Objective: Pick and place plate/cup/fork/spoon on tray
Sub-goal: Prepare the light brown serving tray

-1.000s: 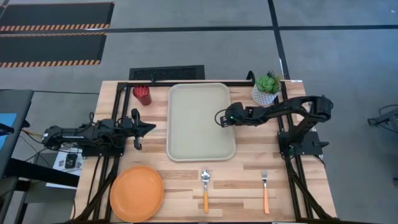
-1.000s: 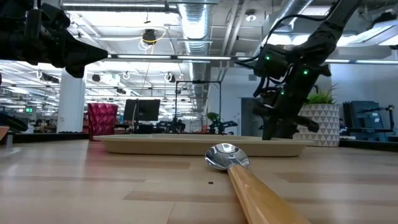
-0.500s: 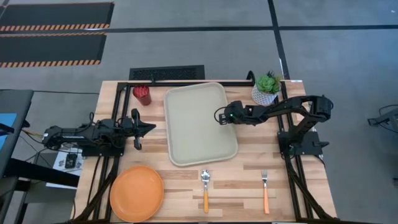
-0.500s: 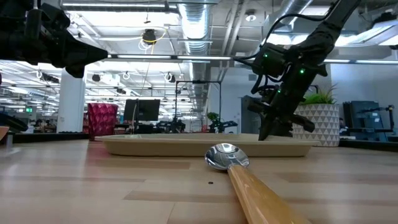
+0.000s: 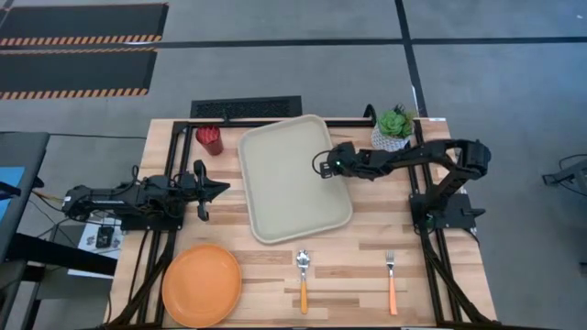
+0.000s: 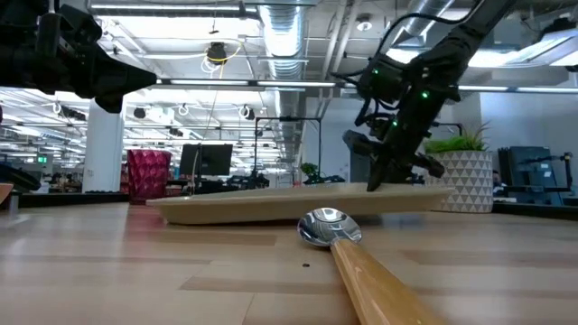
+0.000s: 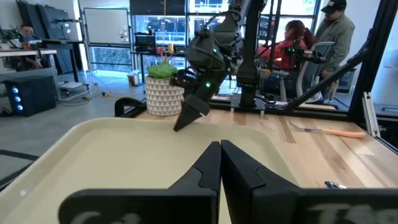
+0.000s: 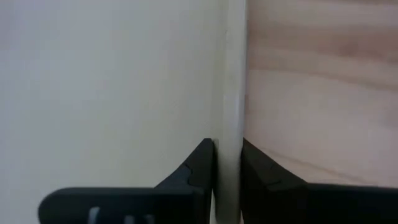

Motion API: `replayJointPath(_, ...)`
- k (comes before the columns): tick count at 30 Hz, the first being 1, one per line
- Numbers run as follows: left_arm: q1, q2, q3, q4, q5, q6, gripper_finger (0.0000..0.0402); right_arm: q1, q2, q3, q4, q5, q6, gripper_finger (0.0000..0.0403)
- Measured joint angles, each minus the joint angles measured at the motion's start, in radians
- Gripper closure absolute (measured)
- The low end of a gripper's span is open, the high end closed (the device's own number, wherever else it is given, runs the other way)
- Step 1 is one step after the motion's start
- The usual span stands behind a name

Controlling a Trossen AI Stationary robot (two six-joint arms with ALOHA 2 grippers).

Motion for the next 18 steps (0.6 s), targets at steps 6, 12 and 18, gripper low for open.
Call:
replayJointPath(6, 0.000, 0.000, 0.000, 0.000, 0.000, 0.000, 0.0401, -0.049, 0.000, 0.125, -0.167, -0.003, -0.126, 0.0339)
replayJointPath(12, 0.000, 0.000, 0.000, 0.000, 0.000, 0.000, 0.0401, -0.115, 0.000, 0.272, -0.343, -0.058, -0.374, 0.0339)
replayJointPath(18, 0.000, 0.000, 0.000, 0.000, 0.000, 0.000, 0.0402, -0.196, -0.001, 0.399, -0.475, -0.124, -0.678, 0.0339)
